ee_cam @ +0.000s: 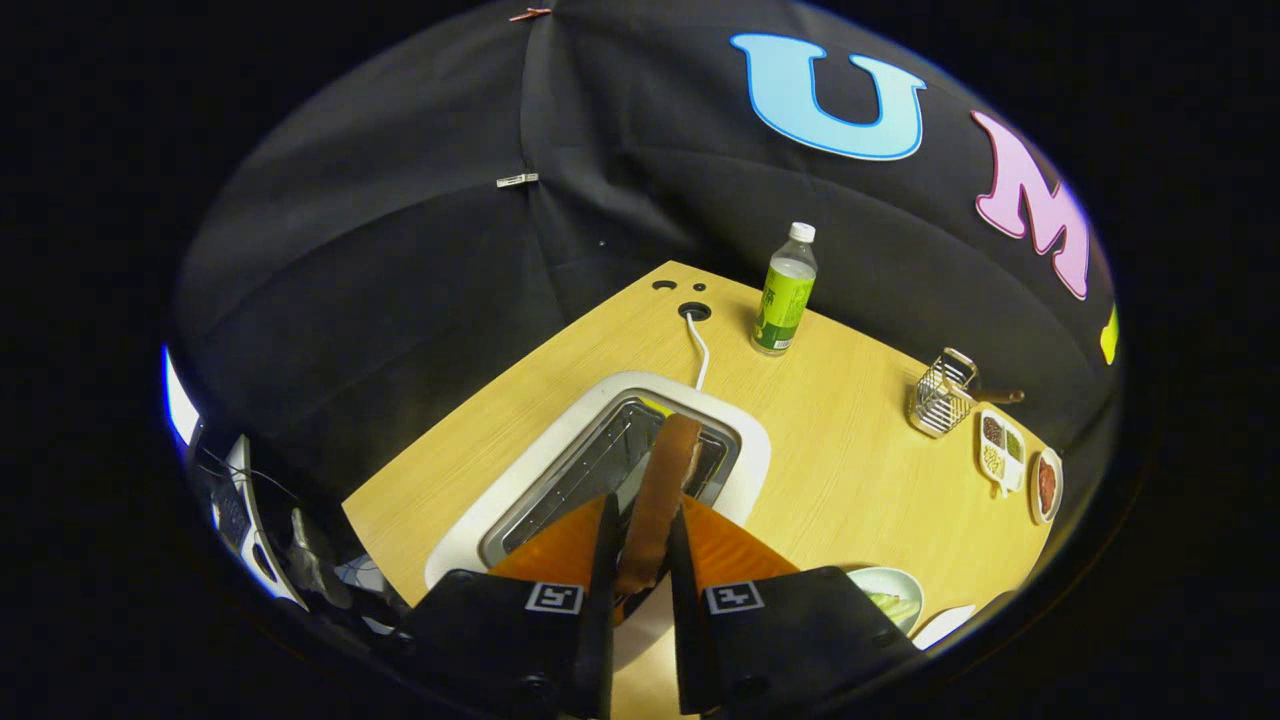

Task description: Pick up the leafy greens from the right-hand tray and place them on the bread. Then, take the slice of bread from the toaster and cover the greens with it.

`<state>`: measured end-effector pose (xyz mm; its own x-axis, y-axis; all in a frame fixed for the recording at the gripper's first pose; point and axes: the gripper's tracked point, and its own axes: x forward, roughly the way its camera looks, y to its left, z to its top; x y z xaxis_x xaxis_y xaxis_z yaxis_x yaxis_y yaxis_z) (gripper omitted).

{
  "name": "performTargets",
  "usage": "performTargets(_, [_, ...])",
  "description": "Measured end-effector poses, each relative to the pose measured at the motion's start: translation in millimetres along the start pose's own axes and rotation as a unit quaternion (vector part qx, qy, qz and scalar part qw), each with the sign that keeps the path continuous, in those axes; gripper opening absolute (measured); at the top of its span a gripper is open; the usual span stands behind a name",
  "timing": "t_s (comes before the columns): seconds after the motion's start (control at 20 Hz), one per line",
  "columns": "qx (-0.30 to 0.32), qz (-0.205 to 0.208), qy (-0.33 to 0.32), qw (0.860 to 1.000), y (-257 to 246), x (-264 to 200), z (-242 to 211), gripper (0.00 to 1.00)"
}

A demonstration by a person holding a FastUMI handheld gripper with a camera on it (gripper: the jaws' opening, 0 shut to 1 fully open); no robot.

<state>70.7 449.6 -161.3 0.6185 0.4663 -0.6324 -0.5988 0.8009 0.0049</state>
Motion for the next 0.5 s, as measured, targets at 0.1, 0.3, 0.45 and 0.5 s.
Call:
performTargets(0.1, [0.018, 0.014, 0.004, 1.0, 2.2, 5.8, 1.1, 0.17])
performTargets(0.3, [0.018, 0.04, -0.004, 0.999, 4.9, -4.4, 8.3, 0.12])
performTargets(0.45, [0.008, 0.057, -0.019, 0.998, 3.1, -17.8, 18.9, 0.12])
performTargets(0.5, [0.008, 0.062, -0.027, 0.998, 2.9, -23.8, 23.0, 0.1])
